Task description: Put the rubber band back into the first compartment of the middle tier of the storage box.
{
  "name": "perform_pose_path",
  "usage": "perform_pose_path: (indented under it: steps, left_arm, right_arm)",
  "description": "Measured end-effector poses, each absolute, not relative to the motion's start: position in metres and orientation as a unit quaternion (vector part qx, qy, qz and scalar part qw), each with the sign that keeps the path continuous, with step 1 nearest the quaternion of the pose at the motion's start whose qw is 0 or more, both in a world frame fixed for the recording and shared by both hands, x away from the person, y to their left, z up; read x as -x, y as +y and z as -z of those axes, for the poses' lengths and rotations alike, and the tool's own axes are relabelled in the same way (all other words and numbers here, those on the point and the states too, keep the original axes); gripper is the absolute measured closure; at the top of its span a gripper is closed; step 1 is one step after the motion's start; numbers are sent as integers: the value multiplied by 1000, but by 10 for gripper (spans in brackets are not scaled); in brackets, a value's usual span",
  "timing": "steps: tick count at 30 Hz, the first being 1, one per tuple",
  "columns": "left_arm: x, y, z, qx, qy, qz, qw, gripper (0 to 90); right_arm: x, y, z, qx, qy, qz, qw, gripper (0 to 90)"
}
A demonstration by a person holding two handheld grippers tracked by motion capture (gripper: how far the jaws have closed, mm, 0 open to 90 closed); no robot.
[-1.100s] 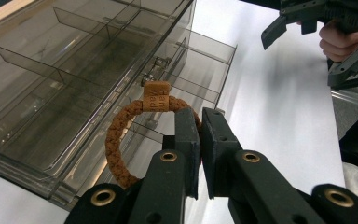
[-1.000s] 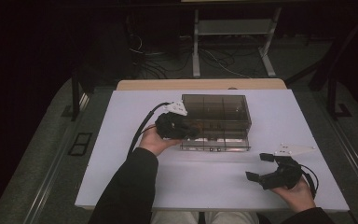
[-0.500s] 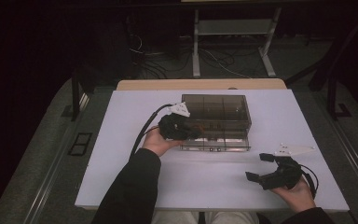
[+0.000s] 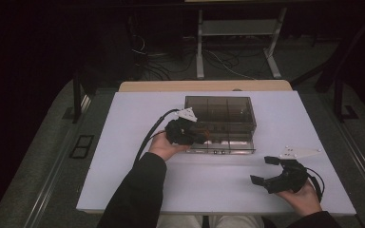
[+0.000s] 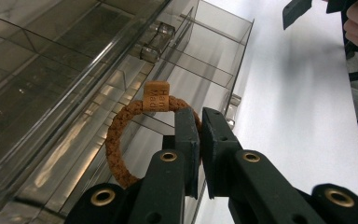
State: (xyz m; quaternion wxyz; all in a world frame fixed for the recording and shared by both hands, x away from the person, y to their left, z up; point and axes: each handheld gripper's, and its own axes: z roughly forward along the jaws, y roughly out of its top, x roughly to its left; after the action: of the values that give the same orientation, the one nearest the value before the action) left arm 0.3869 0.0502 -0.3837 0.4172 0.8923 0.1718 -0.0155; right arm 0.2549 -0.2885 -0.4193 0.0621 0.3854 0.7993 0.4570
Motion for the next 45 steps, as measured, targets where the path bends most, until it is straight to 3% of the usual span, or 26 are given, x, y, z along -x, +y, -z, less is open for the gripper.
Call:
perform_pose_path:
  steps: [30,45]
  left_arm:
    - [-395,48,404,-906,185,22,379,827]
    - [-395,55,398,-897,198,11,395,667]
  right_arm:
    - [-255,-287,420,-381,804,-453,60,1]
    - [-255,-287,420,-382,803,-453,59,1]
